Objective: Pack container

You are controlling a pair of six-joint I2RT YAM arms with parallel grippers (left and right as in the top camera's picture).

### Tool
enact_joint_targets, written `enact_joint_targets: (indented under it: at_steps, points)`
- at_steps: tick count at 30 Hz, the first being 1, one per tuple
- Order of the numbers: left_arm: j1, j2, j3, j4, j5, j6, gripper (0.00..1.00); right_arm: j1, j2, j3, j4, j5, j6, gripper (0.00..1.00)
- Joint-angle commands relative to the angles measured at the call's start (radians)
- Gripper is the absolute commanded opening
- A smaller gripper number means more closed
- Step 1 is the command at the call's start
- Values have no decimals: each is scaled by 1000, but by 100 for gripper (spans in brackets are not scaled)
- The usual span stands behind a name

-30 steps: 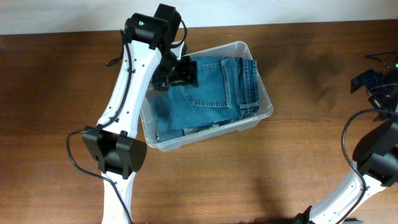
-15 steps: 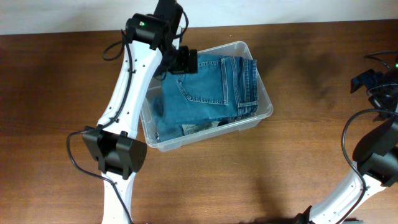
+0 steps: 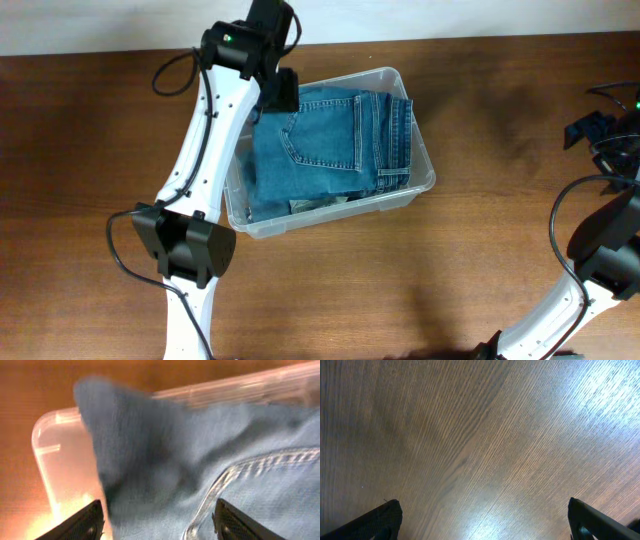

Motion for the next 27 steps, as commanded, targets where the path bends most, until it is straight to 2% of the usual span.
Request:
enact_joint_targets:
  at_steps: [1,3,4,6,7,12,16,22,27]
  points:
    - [-2,-42,-1,-64,-21,-25,70,-1,-19,-3,0,16,9,98]
    - [-2,-42,-1,-61,-21,-25,55,-1,-19,-3,0,16,9,98]
    - [-2,-42,-1,-44,-21,-25,43,-1,-19,-3,0,16,9,98]
    - [-2,-42,-1,7,-21,-24,11,-1,-19,-3,0,16,9,98]
    - [-2,-43,0,43,-20,-19,1,-1,-19,-3,0,16,9,98]
    - [-2,-49,3,190,-17,82,1,-1,-19,-3,0,16,9,99]
    - [-2,-45,0,211,-18,97,1,-1,-19,-3,0,16,9,98]
    - [-3,-45,-1,164,-17,103,1,-1,-19,-3,0,16,9,99]
    - [-2,-36,-2,-1,-17,40,1,-1,-19,-3,0,16,9,98]
